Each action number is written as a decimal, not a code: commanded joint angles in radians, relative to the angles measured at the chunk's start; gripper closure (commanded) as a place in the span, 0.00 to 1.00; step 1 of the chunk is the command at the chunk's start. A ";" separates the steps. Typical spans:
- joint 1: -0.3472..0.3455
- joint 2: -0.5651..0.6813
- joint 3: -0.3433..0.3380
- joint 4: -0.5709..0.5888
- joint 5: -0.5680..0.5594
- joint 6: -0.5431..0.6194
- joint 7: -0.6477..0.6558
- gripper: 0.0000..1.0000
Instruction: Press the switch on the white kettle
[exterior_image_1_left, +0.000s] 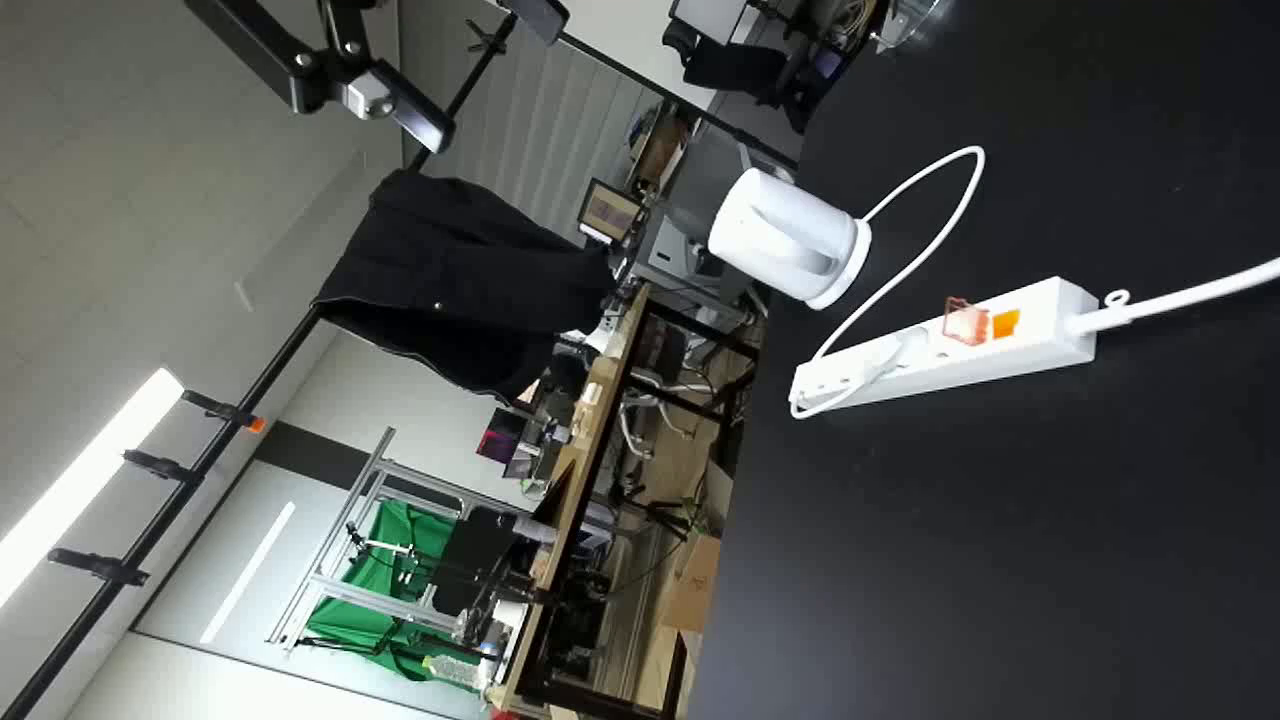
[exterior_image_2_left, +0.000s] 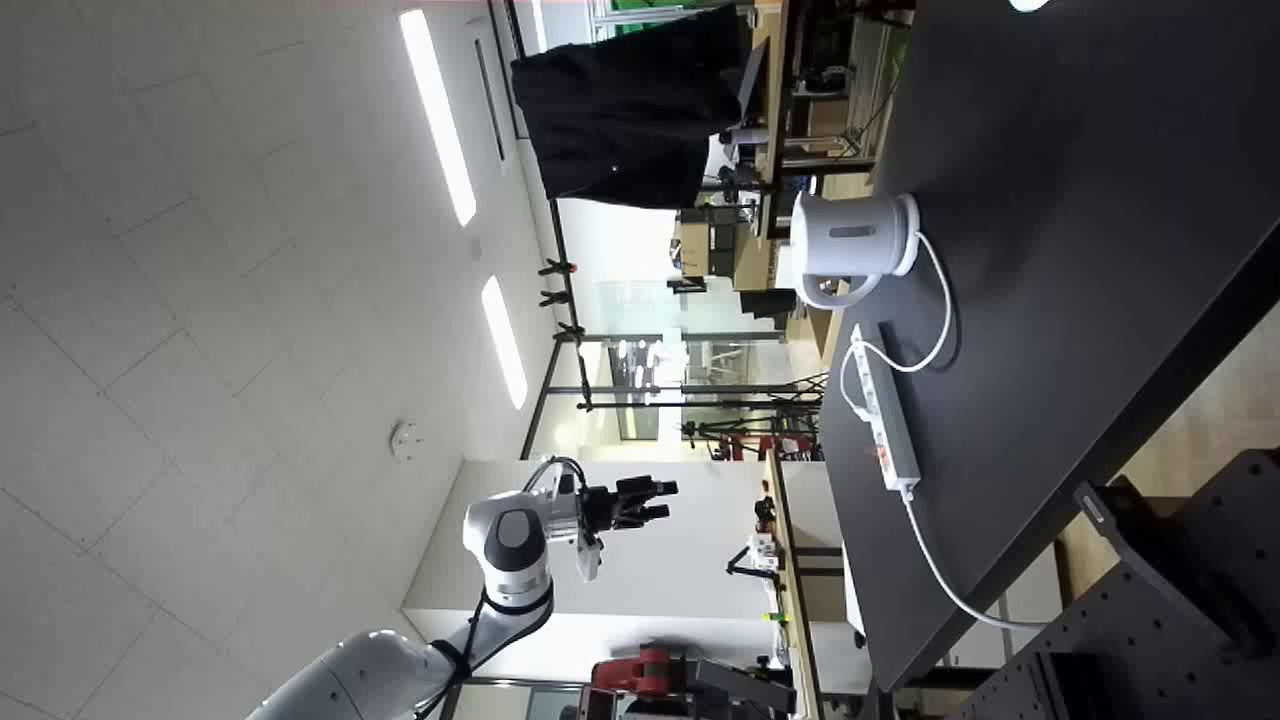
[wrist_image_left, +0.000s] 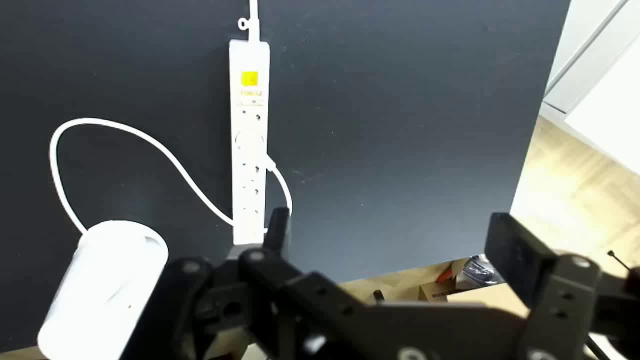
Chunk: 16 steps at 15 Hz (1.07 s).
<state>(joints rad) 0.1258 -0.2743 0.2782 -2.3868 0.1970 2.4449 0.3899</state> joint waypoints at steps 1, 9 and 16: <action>0.015 0.001 -0.015 0.001 -0.006 -0.001 0.004 0.00; 0.015 0.001 -0.015 0.001 -0.006 -0.001 0.004 0.00; -0.001 0.060 -0.030 -0.031 -0.024 0.142 -0.001 0.00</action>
<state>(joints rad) 0.1263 -0.2488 0.2658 -2.4046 0.1919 2.5156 0.3834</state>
